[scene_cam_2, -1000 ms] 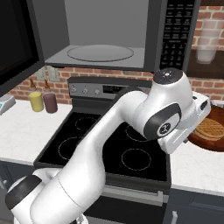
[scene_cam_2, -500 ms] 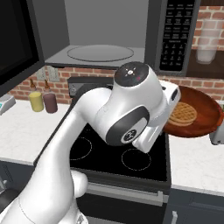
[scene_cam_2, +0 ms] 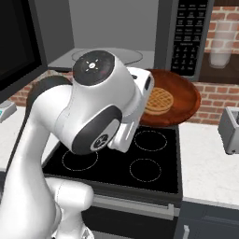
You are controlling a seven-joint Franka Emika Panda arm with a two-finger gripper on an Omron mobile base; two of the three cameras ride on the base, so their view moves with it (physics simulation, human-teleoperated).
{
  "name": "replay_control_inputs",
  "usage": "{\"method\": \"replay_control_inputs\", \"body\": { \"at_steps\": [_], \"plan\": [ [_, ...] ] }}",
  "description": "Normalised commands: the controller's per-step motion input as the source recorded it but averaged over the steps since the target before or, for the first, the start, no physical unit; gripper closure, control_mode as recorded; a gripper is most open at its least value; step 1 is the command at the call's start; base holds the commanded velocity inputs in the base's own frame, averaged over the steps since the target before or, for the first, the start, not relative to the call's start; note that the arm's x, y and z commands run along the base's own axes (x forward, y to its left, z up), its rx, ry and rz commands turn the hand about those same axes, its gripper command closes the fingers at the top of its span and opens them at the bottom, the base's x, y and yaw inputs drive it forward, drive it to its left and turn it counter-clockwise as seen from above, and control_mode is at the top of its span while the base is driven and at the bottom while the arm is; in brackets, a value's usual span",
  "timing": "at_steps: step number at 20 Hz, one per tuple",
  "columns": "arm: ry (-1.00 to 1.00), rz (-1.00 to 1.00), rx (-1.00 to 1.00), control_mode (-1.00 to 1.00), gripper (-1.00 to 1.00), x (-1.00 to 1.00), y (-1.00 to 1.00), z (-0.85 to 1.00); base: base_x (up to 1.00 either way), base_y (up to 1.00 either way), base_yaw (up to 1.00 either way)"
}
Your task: Open the microwave, place the bowl with waffle inside the microwave, then close the microwave door and turn it on.
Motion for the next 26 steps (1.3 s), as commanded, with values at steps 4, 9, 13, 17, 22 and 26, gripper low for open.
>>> {"method": "replay_control_inputs", "body": {
  "at_steps": [4,9,13,17,22,26],
  "plan": [
    [-0.06,0.21,0.0,-1.0,1.0,-0.13,0.61,0.35,0.0,0.0,0.0],
    [-0.13,0.22,0.0,-1.0,1.0,-0.11,0.63,0.21,0.0,0.0,0.0],
    [-0.03,0.23,0.0,-1.0,1.0,0.04,0.64,0.23,0.0,0.0,0.0],
    [0.0,0.24,0.0,-1.0,1.0,0.62,0.76,0.01,0.0,0.0,0.0],
    [0.0,0.16,0.0,-1.0,1.0,0.72,0.7,0.0,0.0,0.0,0.0],
    [0.0,0.0,0.0,-1.0,1.0,0.87,0.34,0.02,0.0,0.0,0.0]
  ]
}}
